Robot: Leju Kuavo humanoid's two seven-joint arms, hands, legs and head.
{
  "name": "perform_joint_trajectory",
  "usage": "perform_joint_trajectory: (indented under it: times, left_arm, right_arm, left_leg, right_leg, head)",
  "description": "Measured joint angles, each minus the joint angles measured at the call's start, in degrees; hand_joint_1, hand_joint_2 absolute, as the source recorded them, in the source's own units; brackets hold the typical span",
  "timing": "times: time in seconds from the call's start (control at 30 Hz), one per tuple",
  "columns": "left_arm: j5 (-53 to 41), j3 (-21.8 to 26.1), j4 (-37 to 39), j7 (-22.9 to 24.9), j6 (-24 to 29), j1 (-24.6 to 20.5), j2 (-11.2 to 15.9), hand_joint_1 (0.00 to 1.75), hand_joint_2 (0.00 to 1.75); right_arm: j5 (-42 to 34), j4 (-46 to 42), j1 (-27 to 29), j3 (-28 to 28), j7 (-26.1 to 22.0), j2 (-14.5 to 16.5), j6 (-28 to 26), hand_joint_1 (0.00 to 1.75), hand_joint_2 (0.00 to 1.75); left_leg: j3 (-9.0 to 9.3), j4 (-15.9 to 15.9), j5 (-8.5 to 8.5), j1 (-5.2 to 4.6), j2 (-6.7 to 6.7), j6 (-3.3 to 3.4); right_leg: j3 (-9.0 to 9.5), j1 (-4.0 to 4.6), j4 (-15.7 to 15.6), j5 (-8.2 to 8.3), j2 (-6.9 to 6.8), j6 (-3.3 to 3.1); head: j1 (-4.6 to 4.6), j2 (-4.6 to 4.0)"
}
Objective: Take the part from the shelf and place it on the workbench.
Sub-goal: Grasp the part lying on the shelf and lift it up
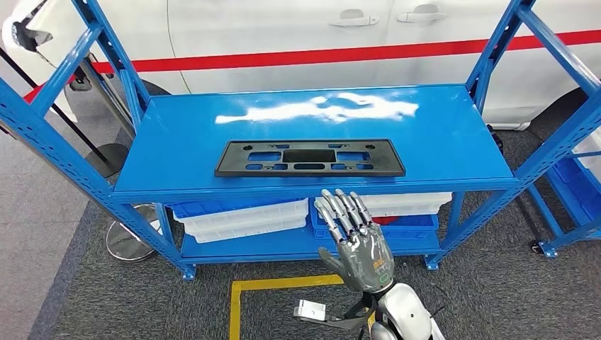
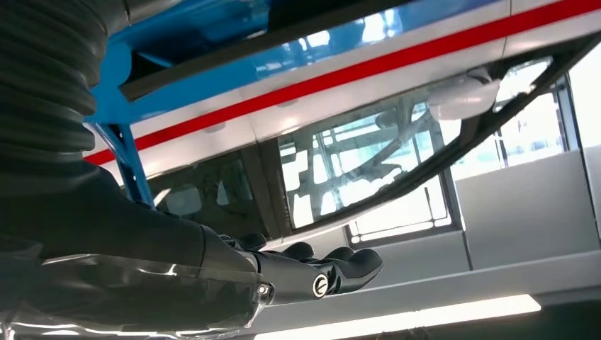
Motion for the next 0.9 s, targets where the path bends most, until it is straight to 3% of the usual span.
perform_joint_trajectory:
  times: [0.03, 0.07, 0.13, 0.2, 0.3, 0.37, 0.4, 0.5, 0.53, 0.57, 0.63, 0.7, 0.73, 0.83, 0.9]
  left_arm:
    - [0.04, -0.06, 0.02, 0.07, 0.01, 0.05, 0.0, 0.0, 0.0]
    - [0.08, -0.14, 0.03, 0.14, 0.01, 0.08, 0.0, 0.0, 0.0]
    - [0.11, -0.35, 0.04, 0.22, 0.01, 0.06, 0.01, 0.0, 0.0]
    - [0.2, -0.56, 0.04, 0.25, -0.05, 0.0, 0.01, 0.0, 0.0]
    - [0.4, -0.74, 0.04, 0.29, -0.27, -0.04, -0.01, 0.0, 0.0]
    - [0.53, -0.79, 0.04, 0.36, -0.56, -0.03, -0.02, 0.0, 0.0]
    - [0.61, -0.8, 0.04, 0.39, -0.71, -0.05, -0.02, 0.0, 0.0]
    - [0.9, -0.84, 0.07, 0.46, -1.22, -0.08, -0.08, 0.0, 0.0]
    - [1.0, -0.85, 0.08, 0.5, -1.4, -0.06, -0.11, 0.0, 0.0]
    - [1.07, -0.87, 0.08, 0.55, -1.56, -0.04, -0.14, 0.0, 0.0]
    - [1.13, -0.88, 0.09, 0.61, -1.82, -0.06, -0.19, 0.0, 0.0]
    - [1.14, -0.89, 0.09, 0.61, -2.05, -0.11, -0.34, 0.0, 0.0]
    - [1.16, -0.89, 0.09, 0.61, -2.16, -0.13, -0.42, 0.0, 0.0]
    - [1.23, -0.89, 0.11, 0.6, -2.43, -0.13, -0.51, 0.0, 0.0]
    - [1.28, -0.89, 0.11, 0.54, -2.5, -0.16, -0.51, 0.0, 0.0]
  right_arm:
    - [0.41, 1.76, -0.7, -0.09, -0.08, 0.6, -0.15, 0.0, 1.75]
    - [0.72, 3.48, -1.46, -0.25, -0.22, 1.21, -0.27, 0.0, 1.75]
    - [1.25, 6.77, -3.15, -0.71, -0.67, 2.42, -0.56, 0.0, 1.75]
    - [1.6, 10.0, -5.08, -1.33, -1.3, 3.57, -0.94, 0.0, 1.75]
    - [1.69, 14.94, -7.91, -2.45, -2.79, 5.12, -1.36, 0.0, 1.75]
    - [1.47, 18.3, -9.86, -3.38, -4.17, 6.07, -1.6, 0.0, 1.75]
    - [1.25, 20.16, -10.98, -3.97, -4.98, 6.54, -1.74, 0.0, 1.75]
    - [0.32, 26.04, -14.06, -5.95, -7.59, 7.68, -2.04, 0.0, 1.75]
    - [-0.07, 27.95, -14.94, -6.56, -8.46, 7.97, -2.08, 0.0, 1.75]
    - [-0.48, 29.72, -15.85, -7.07, -9.28, 8.24, -2.1, 0.0, 1.75]
    - [-1.49, 32.92, -17.98, -7.87, -10.88, 8.72, -2.15, 0.0, 1.75]
    - [-2.69, 35.89, -20.54, -8.55, -12.4, 9.13, -2.23, 0.0, 1.75]
    - [-3.34, 37.47, -21.85, -8.9, -13.16, 9.33, -2.28, 0.0, 1.75]
    - [-5.21, 42.24, -25.51, -9.85, -15.28, 9.97, -2.43, 0.0, 1.75]
    - [-6.38, 45.25, -28.15, -10.21, -16.52, 10.59, -2.52, 0.0, 1.75]
  left_leg:
    - [-0.95, 1.6, 0.01, 0.26, 0.01, -0.28]
    - [-0.74, 0.75, 1.27, 0.5, 0.02, -0.52]
    - [2.41, -6.54, 5.59, 0.93, 0.09, -0.84]
    - [5.48, -13.29, 8.05, 0.85, 0.04, -0.59]
    - [6.03, -14.84, 8.23, 0.51, -0.14, 0.76]
    - [6.02, -15.08, 8.5, 0.57, -0.09, 1.69]
    - [6.01, -15.24, 8.64, 0.62, -0.06, 2.15]
    - [5.84, -15.28, 8.71, 0.34, -0.03, 2.77]
    - [5.83, -15.26, 8.7, 0.18, -0.06, 2.82]
    - [5.86, -15.23, 8.68, 0.02, -0.1, 2.85]
    - [6.06, -15.17, 8.58, -0.29, -0.16, 2.85]
    - [6.06, -15.02, 8.4, -0.64, -0.14, 2.63]
    - [5.96, -14.96, 8.35, -0.7, -0.12, 2.43]
    - [5.75, -14.83, 8.19, -0.57, -0.01, 1.63]
    - [4.59, -12.15, 6.55, -0.46, 0.01, 0.96]
  right_leg:
    - [0.0, -0.03, 0.03, -0.02, -0.02, 0.02]
    - [0.05, -0.1, 0.08, -0.07, -0.02, 0.1]
    - [0.24, -0.31, 0.26, -0.28, 0.02, 0.45]
    - [0.28, -0.3, 0.48, -0.47, 0.12, 1.12]
    - [0.12, -0.17, 0.49, -0.36, 0.23, 2.24]
    - [-0.41, -0.34, 1.71, -1.25, 0.25, 2.81]
    - [-1.4, -0.4, 3.84, -2.55, 0.27, 2.98]
    - [-6.78, -0.34, 14.75, -7.38, 0.32, 2.99]
    - [-7.92, -0.3, 16.87, -7.64, 0.33, 2.9]
    - [-8.09, -0.23, 16.88, -6.83, 0.33, 2.7]
    - [-5.41, 0.1, 10.7, -2.78, 0.35, 1.9]
    - [-2.26, 0.55, 3.65, -0.07, 0.29, 1.07]
    - [-1.57, 0.72, 1.88, 0.31, 0.29, 0.87]
    - [-1.39, 0.68, 0.86, 0.39, 0.4, 0.65]
    - [-1.05, 0.28, 0.38, 0.59, 0.36, 0.15]
  head:
    - [0.0, 0.0]
    - [0.0, 0.0]
    - [0.0, 0.0]
    - [0.01, 0.0]
    - [0.01, 0.0]
    - [0.01, 0.0]
    - [0.02, 0.0]
    - [0.02, 0.0]
    - [0.02, 0.0]
    - [0.02, 0.0]
    - [0.01, 0.0]
    - [0.01, 0.0]
    - [0.01, 0.0]
    - [0.0, 0.0]
    - [0.0, 0.0]
